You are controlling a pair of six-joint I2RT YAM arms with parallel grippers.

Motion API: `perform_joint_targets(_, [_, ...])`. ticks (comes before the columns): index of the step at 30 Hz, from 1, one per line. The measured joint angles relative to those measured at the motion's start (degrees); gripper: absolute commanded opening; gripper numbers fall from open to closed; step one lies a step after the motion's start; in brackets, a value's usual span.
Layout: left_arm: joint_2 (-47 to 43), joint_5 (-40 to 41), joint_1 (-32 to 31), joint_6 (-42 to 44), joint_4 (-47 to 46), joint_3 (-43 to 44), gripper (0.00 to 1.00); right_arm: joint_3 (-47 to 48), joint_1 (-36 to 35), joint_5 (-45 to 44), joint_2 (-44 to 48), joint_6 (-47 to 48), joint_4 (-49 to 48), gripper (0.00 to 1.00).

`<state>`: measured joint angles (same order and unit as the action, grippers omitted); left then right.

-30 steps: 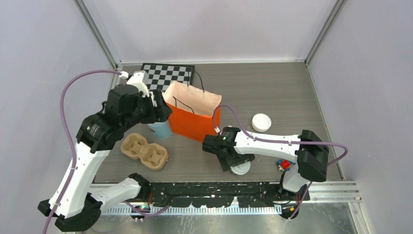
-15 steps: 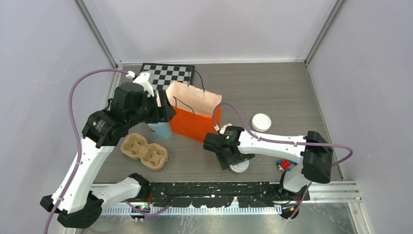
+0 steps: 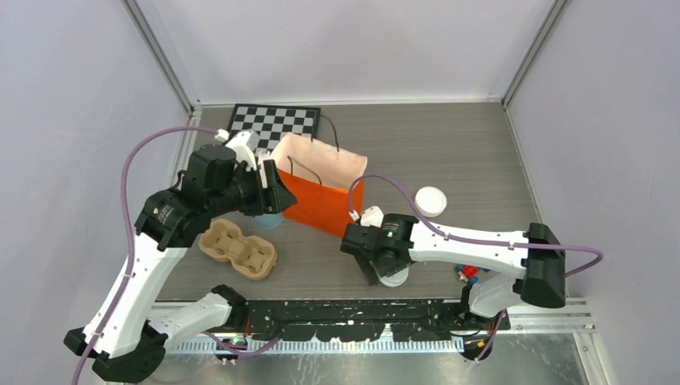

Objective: Pack the takeout coffee

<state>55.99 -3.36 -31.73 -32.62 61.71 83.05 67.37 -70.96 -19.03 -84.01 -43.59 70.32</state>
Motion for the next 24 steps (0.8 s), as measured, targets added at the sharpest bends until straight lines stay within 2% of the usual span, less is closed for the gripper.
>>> perform_joint_targets(3, [-1.5, -6.7, 0.0, -3.6, 0.1, -3.6, 0.62, -1.5, -1.1, -0.4, 2.2, 1.5, -0.7, 0.92])
perform_joint_targets(7, [-4.0, -12.3, 0.0, -7.5, 0.0, -7.8, 0.67, -3.1, -2.0, -1.0, 2.5, 3.3, -1.6, 0.92])
perform_joint_targets(13, [-7.0, -15.2, 0.0, -10.0, -1.6, -10.5, 0.67, -4.0, -3.8, -1.6, 2.7, 6.1, -3.5, 0.92])
perform_joint_targets(19, [-10.1, -17.8, 0.0, -17.8, -7.7, -22.4, 0.64, -7.0, -6.3, -1.7, 6.6, 10.2, -8.9, 0.92])
perform_joint_targets(24, [-10.0, -19.4, 0.0, -22.5, -10.5, -27.9, 0.67, -8.2, -6.4, -1.6, 12.0, 11.9, -11.1, 0.92])
